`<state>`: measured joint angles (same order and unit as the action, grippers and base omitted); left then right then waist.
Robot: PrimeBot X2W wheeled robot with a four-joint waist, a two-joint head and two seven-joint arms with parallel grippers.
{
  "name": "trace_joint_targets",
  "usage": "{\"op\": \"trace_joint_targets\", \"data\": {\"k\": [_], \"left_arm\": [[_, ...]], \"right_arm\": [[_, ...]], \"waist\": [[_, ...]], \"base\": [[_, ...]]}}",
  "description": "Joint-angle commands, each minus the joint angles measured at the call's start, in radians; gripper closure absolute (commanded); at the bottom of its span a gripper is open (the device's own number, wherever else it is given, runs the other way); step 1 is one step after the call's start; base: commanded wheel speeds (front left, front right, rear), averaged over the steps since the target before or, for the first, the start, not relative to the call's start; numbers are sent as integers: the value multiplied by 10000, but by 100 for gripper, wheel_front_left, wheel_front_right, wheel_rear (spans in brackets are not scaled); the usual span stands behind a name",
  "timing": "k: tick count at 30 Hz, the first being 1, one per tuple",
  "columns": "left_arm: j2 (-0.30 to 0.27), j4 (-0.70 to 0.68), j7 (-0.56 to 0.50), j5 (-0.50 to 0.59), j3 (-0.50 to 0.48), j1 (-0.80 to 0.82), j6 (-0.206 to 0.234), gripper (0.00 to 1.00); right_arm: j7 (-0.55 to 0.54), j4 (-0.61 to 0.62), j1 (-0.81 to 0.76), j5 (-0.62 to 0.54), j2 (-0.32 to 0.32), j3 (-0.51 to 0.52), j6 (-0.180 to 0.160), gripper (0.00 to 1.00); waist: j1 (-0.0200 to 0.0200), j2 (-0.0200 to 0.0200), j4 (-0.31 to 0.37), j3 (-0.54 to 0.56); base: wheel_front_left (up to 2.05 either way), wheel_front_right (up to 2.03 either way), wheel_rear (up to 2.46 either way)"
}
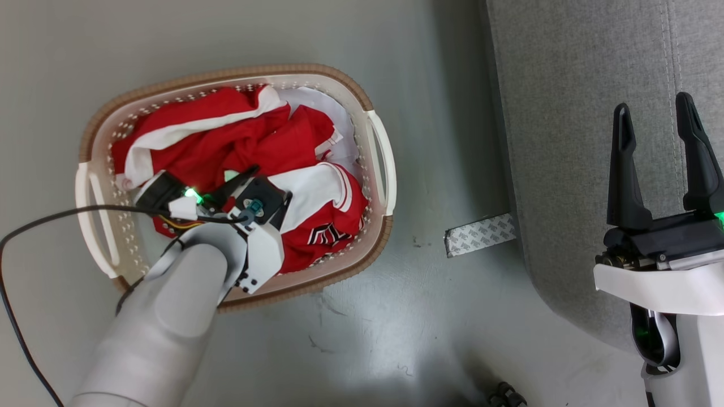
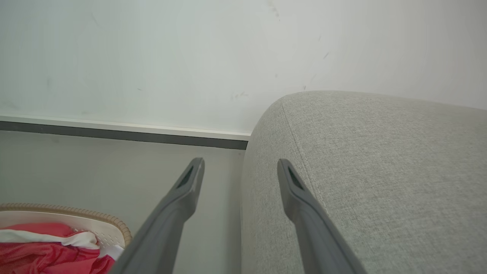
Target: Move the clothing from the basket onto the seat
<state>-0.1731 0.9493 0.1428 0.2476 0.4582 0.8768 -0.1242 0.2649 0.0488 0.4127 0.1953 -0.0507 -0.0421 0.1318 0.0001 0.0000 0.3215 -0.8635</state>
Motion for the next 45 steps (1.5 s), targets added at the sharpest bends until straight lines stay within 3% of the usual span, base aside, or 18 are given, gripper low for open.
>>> {"op": "trace_joint_targets", "data": {"k": [1, 12, 13, 14, 15, 16, 22, 28, 35, 45], "left_arm": [[-54, 65, 23, -52, 3, 92, -30, 0], [47, 1274, 10, -218, 252, 302, 33, 0], [89, 1354, 48, -254, 271, 282, 30, 15], [129, 1426, 96, -274, 299, 262, 31, 56], [175, 1485, 135, -297, 348, 255, 23, 89], [210, 1552, 210, -345, 372, 238, 13, 100], [541, 1737, 807, -844, 288, 34, -34, 100], [975, 1245, 1152, -1863, -5, -782, -56, 100], [1157, 33, 1213, -2976, 106, -1853, -46, 100], [1001, -2049, 935, -3933, 225, -2682, -49, 100]], "right_arm": [[-7, -6, -79, 88, 5, 26, -21, 0], [-7, 23, -258, 176, 6, 58, -21, 0], [-7, -6, -272, 169, 6, 69, -21, 0], [-7, -36, -271, 160, 6, 76, -21, 0], [-7, -78, -270, 157, 6, 80, -21, 0], [-7, -117, -270, 165, 4, 73, -21, 0], [-6, -314, -305, 226, 4, 79, -21, 0], [-7, -612, -895, 42, 1, 368, -21, 0], [-6, -953, -1727, -252, -3, 557, -21, 0], [-7, -1299, -2574, -689, -3, 524, -21, 0]], "waist": [[-1, 0, -7, -8], [-1, 0, 41, -133], [-1, 0, 21, -103], [-1, 0, 4, -65], [-1, 0, -11, -24], [-1, 0, -23, 26], [-1, 0, -122, 664], [-1, 0, -585, 2185], [-1, 0, -1315, 4210], [-1, 0, -2064, 6548]], "base": [[0, 0, 0], [0, 0, 0], [0, 0, 0], [0, 0, 0], [0, 0, 0], [0, 0, 0], [0, 0, 0], [0, 0, 0], [0, 0, 0], [0, 0, 0]]}}
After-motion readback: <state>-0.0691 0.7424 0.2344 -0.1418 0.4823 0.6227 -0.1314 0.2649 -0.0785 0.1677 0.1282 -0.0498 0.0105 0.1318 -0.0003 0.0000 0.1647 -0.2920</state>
